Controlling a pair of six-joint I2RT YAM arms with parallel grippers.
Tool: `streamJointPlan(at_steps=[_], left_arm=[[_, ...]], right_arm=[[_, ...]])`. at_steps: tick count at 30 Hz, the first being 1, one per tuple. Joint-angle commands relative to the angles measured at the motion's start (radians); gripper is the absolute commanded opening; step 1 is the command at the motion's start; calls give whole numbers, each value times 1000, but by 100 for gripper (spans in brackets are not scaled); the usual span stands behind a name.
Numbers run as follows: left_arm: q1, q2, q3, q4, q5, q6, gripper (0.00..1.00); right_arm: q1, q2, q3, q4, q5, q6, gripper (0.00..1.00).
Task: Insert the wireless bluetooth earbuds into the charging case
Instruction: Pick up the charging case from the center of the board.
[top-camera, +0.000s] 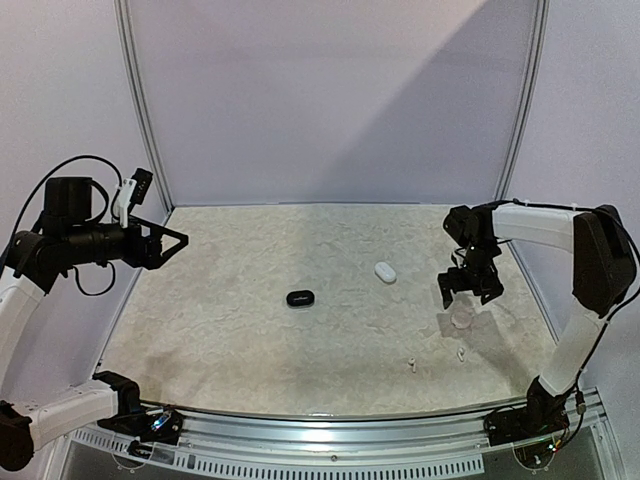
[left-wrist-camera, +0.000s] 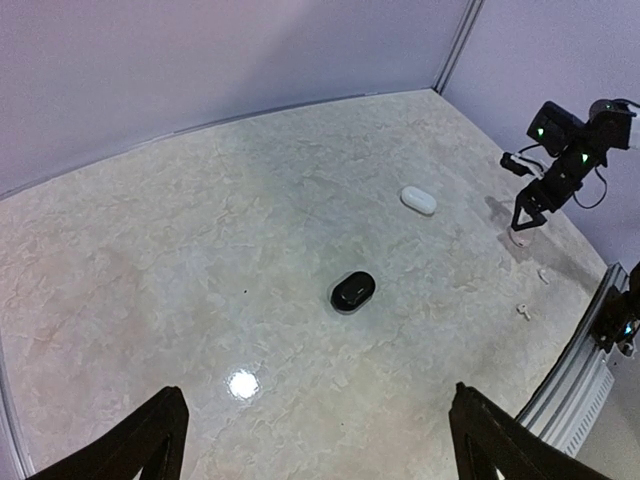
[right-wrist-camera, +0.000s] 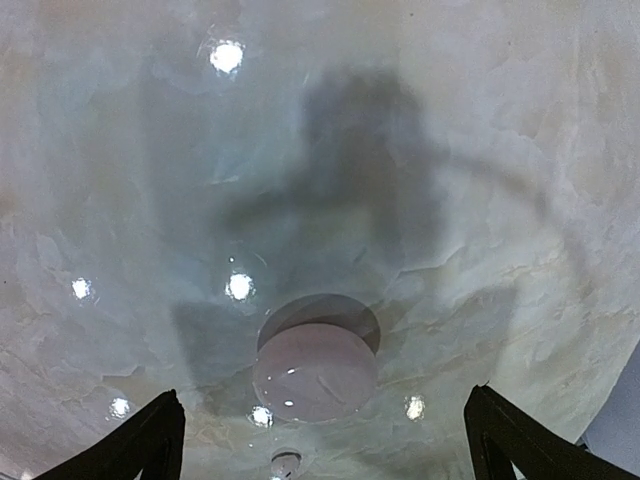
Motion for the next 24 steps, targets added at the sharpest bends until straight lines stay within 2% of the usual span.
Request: streamJointPlan(at_steps=[1, 6, 15, 24], left_arm=[[12, -18, -13, 9, 5, 20, 93], [12, -19, -16, 5, 3, 26, 93], [11, -12, -13, 6, 2, 33, 92], [12, -4, -13, 12, 4, 38, 92]], right_arm=[[-21, 35, -42, 74, -30, 1, 98], [-31, 52, -90, 137, -87, 16, 88], [-32, 74, -143, 165, -90, 47, 72], [-32, 60, -157, 140, -81, 73, 68]])
